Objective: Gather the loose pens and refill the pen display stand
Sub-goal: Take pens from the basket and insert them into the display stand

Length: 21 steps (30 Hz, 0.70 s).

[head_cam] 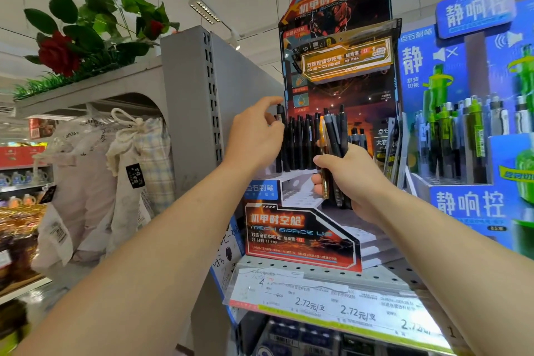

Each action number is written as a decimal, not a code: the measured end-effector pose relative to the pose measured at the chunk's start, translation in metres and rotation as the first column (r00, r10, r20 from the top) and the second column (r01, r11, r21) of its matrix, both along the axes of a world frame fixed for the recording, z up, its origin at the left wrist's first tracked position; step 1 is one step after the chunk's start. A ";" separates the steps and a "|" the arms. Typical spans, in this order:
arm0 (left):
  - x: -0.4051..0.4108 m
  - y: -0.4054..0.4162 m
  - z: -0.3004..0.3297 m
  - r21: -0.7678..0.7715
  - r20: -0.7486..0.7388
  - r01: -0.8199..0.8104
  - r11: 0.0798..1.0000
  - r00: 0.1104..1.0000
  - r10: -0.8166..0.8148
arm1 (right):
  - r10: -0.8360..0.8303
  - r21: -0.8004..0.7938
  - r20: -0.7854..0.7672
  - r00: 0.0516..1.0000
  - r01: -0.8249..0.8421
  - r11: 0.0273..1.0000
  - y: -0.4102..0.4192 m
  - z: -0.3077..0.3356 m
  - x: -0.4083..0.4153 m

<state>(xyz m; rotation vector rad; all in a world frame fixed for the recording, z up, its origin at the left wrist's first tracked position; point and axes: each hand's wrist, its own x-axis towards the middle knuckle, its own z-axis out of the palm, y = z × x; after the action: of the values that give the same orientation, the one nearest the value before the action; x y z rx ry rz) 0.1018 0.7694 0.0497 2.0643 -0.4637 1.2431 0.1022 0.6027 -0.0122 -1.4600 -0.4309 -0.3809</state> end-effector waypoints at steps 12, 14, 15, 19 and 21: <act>0.010 -0.007 -0.004 0.191 -0.178 -0.089 0.978 0.976 0.124 | 0.023 0.017 0.011 1.000 -0.024 1.000 0.000 -0.001 -0.004; 0.011 -0.007 -0.005 0.195 -0.186 -0.077 0.978 0.976 0.114 | 0.042 0.036 0.016 0.999 -0.042 0.998 0.000 -0.002 -0.003; 0.011 -0.006 -0.006 0.185 -0.189 -0.066 0.981 0.977 0.101 | 0.045 0.042 0.017 0.999 -0.046 0.998 0.000 -0.002 -0.002; 0.006 -0.005 -0.011 0.144 -0.169 -0.014 0.990 0.985 0.039 | 0.033 0.052 0.032 0.999 -0.034 0.998 0.001 -0.002 -0.001; 0.003 -0.005 -0.012 0.133 -0.127 0.009 0.991 0.992 0.008 | 0.028 0.049 0.047 0.998 -0.031 0.998 0.001 -0.002 -0.001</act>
<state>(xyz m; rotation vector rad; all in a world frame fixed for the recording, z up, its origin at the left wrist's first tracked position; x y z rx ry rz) 0.1051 0.7641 0.0378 2.2404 -0.5004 1.0975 0.1014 0.6041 -0.0140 -1.3977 -0.4769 -0.3999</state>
